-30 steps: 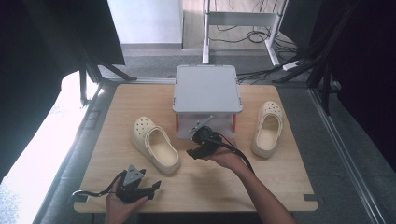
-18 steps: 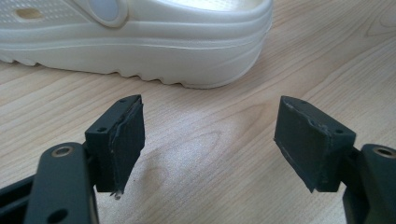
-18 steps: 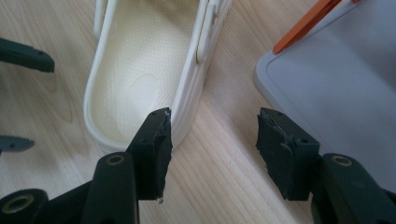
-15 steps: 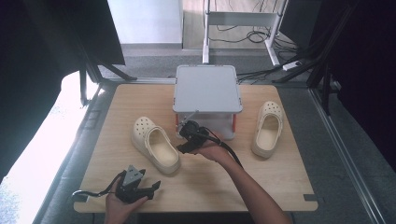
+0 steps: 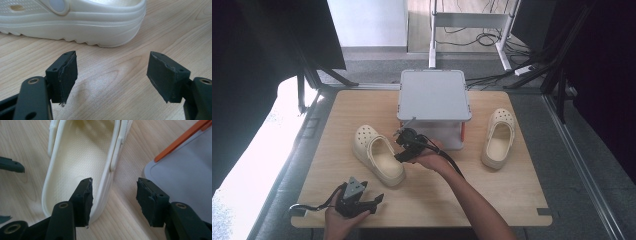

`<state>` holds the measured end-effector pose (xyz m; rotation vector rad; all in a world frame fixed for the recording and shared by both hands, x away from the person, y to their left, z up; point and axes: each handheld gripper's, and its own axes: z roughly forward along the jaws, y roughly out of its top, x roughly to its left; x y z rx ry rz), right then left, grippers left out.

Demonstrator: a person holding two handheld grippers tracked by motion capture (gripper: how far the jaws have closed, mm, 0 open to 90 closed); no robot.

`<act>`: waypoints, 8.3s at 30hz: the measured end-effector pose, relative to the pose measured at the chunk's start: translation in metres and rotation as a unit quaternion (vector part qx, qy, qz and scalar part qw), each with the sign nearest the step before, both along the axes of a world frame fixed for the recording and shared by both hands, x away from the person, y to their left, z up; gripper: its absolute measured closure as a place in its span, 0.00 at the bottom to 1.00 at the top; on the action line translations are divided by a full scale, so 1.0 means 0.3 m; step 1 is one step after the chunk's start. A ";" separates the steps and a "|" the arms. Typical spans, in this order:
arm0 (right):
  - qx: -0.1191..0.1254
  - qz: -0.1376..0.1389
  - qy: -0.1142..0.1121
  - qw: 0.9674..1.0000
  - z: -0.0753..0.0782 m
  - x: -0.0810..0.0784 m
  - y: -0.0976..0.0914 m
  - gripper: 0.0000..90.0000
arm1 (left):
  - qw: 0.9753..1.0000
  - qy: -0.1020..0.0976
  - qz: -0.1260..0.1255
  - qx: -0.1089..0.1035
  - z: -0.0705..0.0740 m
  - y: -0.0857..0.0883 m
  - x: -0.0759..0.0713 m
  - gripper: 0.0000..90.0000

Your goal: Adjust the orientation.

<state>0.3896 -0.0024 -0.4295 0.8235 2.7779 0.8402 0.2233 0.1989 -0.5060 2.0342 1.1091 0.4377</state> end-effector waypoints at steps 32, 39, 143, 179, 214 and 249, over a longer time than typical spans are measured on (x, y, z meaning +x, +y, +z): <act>-0.050 -0.013 0.023 0.998 -0.046 0.141 0.208 0.71 | 1.000 -0.002 -0.001 0.000 -0.002 0.000 -0.001 0.28; -0.046 -0.029 0.042 0.998 -0.068 0.152 0.224 0.82 | 1.000 -0.002 -0.001 0.002 -0.002 0.001 -0.002 0.28; 0.043 -0.236 0.010 0.971 0.000 -0.091 -0.781 0.63 | 1.000 0.003 0.001 0.019 -0.014 -0.005 0.013 0.28; -0.010 -0.282 0.020 0.959 -0.091 -0.004 -0.826 0.94 | 1.000 0.004 0.001 0.017 -0.011 -0.005 0.017 0.27; -0.021 -0.319 0.039 0.947 -0.065 -0.103 -1.101 1.00 | 1.000 0.008 0.003 0.020 -0.017 -0.008 0.020 0.28; 0.002 -0.346 0.059 0.936 -0.020 0.216 -1.069 0.77 | 1.000 0.012 0.000 0.027 -0.028 -0.014 0.025 0.28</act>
